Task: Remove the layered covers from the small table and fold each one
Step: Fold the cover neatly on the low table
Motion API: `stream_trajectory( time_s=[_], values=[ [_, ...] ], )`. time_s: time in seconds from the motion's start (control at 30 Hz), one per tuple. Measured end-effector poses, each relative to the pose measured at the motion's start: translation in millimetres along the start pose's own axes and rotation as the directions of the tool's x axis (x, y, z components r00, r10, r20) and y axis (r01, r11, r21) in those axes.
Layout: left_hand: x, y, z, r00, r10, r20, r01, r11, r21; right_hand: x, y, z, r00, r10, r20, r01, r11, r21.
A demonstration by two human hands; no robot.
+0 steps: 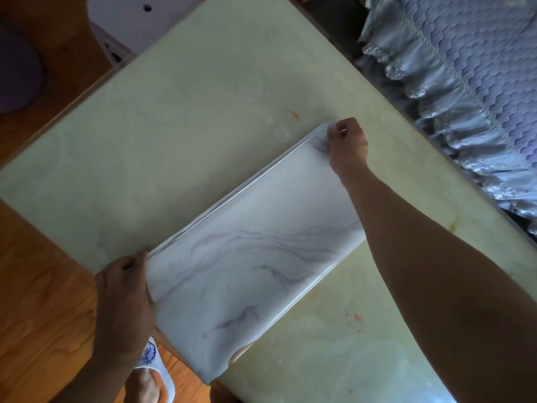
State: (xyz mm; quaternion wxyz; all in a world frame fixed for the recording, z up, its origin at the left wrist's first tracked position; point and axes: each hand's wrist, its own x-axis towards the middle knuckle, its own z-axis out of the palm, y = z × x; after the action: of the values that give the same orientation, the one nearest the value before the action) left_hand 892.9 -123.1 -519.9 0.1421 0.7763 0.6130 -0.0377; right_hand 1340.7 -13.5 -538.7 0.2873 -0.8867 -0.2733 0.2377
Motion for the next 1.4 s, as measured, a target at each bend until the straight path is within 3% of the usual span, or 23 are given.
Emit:
stream_trajectory(
  time_s=[0.17,0.27,0.33,0.37,0.4,0.47,0.5,0.53,0.6,0.67,0.73,0.77,0.83,0.9,1.0,1.13,1.3,1.4],
  values=[
    [-3,1,-1,1.000,0.027,0.005,-0.027,1.000,-0.009,5,-1,3,0.997,0.069,0.028,-0.070,0.997,0.033],
    [-3,2,-6,0.998,0.055,0.016,-0.056,0.996,0.069,3,-3,-1,0.996,0.081,0.038,-0.082,0.996,0.036],
    [0,10,-12,0.984,0.178,-0.004,-0.176,0.976,0.126,2,-8,-1,0.995,0.089,0.037,-0.090,0.996,0.012],
    [5,16,-13,0.947,0.321,-0.003,-0.318,0.938,0.136,2,-10,0,0.995,0.093,0.028,-0.093,0.995,-0.029],
    [11,21,-11,0.868,0.496,0.015,-0.494,0.859,0.135,2,-12,2,0.994,0.104,0.012,-0.103,0.991,-0.085],
    [29,27,-3,0.629,0.770,0.111,-0.776,0.614,0.142,-1,-17,4,0.993,0.112,-0.035,-0.116,0.978,-0.175],
    [38,26,2,0.536,0.826,0.176,-0.843,0.514,0.156,-3,-18,5,0.994,0.101,-0.053,-0.109,0.973,-0.205],
    [45,23,7,0.488,0.841,0.234,-0.872,0.458,0.173,-5,-19,7,0.995,0.076,-0.072,-0.091,0.967,-0.240],
    [52,17,14,0.472,0.839,0.270,-0.880,0.433,0.195,-18,-17,9,0.987,-0.065,-0.144,0.010,0.935,-0.353],
    [53,14,20,0.464,0.853,0.240,-0.884,0.427,0.192,-57,-11,13,0.922,-0.338,-0.189,0.224,0.865,-0.450],
    [53,13,21,0.448,0.865,0.225,-0.892,0.414,0.182,-133,-6,25,0.833,-0.540,-0.121,0.452,0.791,-0.412],
    [54,12,21,0.445,0.866,0.227,-0.894,0.412,0.177,-180,-2,34,0.827,-0.560,-0.054,0.507,0.783,-0.360],
    [54,11,24,0.440,0.863,0.250,-0.897,0.412,0.158,-277,10,53,0.870,-0.480,0.117,0.490,0.808,-0.328],
    [56,10,28,0.450,0.858,0.248,-0.893,0.424,0.152,-349,24,76,0.916,-0.352,0.191,0.398,0.851,-0.342],
    [56,10,28,0.441,0.874,0.202,-0.897,0.426,0.116,-399,31,107,0.956,-0.260,0.137,0.293,0.888,-0.354],
    [57,4,29,0.436,0.892,0.116,-0.900,0.432,0.062,-411,42,127,0.969,-0.243,0.044,0.243,0.906,-0.345],
    [58,-6,26,0.241,0.958,0.152,-0.970,0.237,0.043,-411,47,133,0.971,-0.235,-0.042,0.203,0.907,-0.368],
    [55,0,24,0.289,0.928,0.237,-0.956,0.267,0.119,-403,54,130,0.983,-0.054,-0.174,-0.026,0.904,-0.428]
  ],
)
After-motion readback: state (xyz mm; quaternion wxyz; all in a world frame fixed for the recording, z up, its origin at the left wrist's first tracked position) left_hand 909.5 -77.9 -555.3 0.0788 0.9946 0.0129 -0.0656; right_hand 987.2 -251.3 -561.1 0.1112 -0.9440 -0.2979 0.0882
